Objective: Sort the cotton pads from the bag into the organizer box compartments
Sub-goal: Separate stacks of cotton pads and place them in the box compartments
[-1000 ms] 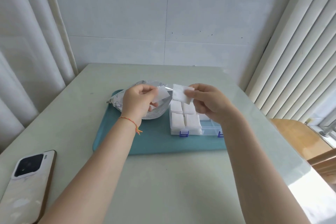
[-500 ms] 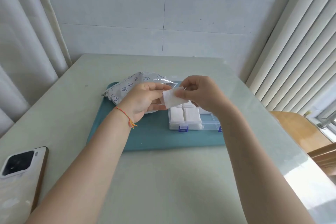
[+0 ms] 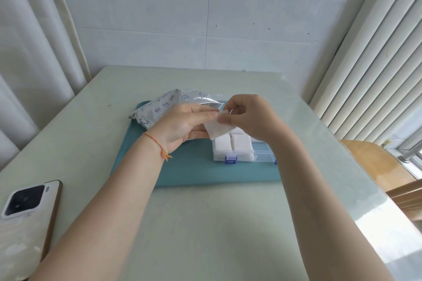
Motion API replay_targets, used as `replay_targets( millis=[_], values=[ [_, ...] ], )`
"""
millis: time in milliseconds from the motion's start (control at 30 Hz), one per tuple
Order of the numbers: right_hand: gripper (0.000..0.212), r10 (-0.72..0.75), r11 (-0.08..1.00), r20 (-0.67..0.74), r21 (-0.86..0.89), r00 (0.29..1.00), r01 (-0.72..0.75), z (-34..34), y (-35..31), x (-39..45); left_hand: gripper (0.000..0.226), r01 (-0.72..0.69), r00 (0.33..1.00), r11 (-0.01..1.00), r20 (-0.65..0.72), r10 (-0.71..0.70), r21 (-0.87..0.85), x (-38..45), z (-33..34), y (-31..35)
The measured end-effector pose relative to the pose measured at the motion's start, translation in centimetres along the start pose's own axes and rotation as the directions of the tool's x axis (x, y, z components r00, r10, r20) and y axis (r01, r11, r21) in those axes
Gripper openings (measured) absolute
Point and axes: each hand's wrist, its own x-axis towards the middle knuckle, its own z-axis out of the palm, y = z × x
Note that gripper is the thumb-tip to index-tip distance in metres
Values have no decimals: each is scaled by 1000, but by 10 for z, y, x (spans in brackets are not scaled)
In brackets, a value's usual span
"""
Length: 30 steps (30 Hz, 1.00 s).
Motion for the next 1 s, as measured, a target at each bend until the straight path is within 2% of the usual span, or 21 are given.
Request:
replay_targets(
  millis=[133, 267, 333, 367, 400, 433, 467, 500, 533, 567, 633, 667, 733, 800, 867, 933, 1000],
  values=[
    [16, -10, 1000, -17, 3, 1000, 10, 1, 0, -1, 19, -17, 1000, 997, -1, 17, 74, 1, -1, -4],
    [30, 37, 999, -57, 22, 998, -36, -1, -3, -3, 20, -49, 998, 997, -44, 52, 55, -1, 1, -2],
    [24, 56, 996, -20, 67, 998, -55, -2, -7, -6, 20, -63, 995, 997, -78, 66, 40, -3, 2, 1],
    [19, 72, 992, -23, 102, 997, -69, -1, -10, -7, 19, -65, 991, 995, -114, 73, 77, -4, 2, 3],
    [14, 101, 984, -46, 149, 994, -93, 1, -12, -7, 18, -75, 977, 980, -183, 109, 185, -3, 1, 2],
    [12, 142, 970, -76, 209, 987, -124, 4, -15, -7, 15, -97, 941, 921, -265, 209, 378, -2, -1, 2],
    [14, 192, 947, -97, 280, 977, -158, 7, -17, -7, 14, -119, 881, 795, -306, 361, 594, -1, -3, 1],
    [19, 239, 917, -100, 349, 966, -191, 10, -20, -7, 17, -150, 812, 631, -269, 517, 761, -1, -5, 1],
    [25, 278, 891, -83, 395, 957, -225, 12, -22, -6, 22, -209, 766, 481, -163, 621, 851, 0, -5, 1],
    [28, 307, 873, -54, 415, 950, -258, 14, -24, -7, 28, -280, 766, 390, -41, 642, 877, -1, -5, 1],
    [25, 338, 862, -6, 404, 941, -307, 18, -29, -4, 37, -357, 799, 309, 116, 591, 881, -2, -2, -2],
    [19, 333, 871, 17, 377, 943, -314, 20, -32, -2, 37, -353, 789, 264, 135, 599, 898, -2, -1, -5],
    [11, 283, 903, 64, 317, 957, -288, 25, -40, 1, 24, -323, 705, 199, 94, 703, 925, -3, -1, -9],
    [16, 249, 907, 76, 331, 966, -260, 28, -44, 3, 11, -277, 670, 278, -23, 742, 920, -5, -5, -9],
    [16, 278, 887, 46, 371, 960, -274, 31, -42, 5, 6, -217, 694, 482, -213, 687, 849, -7, -15, -10],
    [14, 303, 909, 12, 298, 953, -293, 36, -36, 7, 2, -161, 728, 742, -430, 534, 650, -10, -30, -9],
    [19, 289, 944, 38, 157, 957, -291, 46, -28, 10, 2, -140, 745, 899, -553, 372, 415, -13, -47, -10]
  ],
)
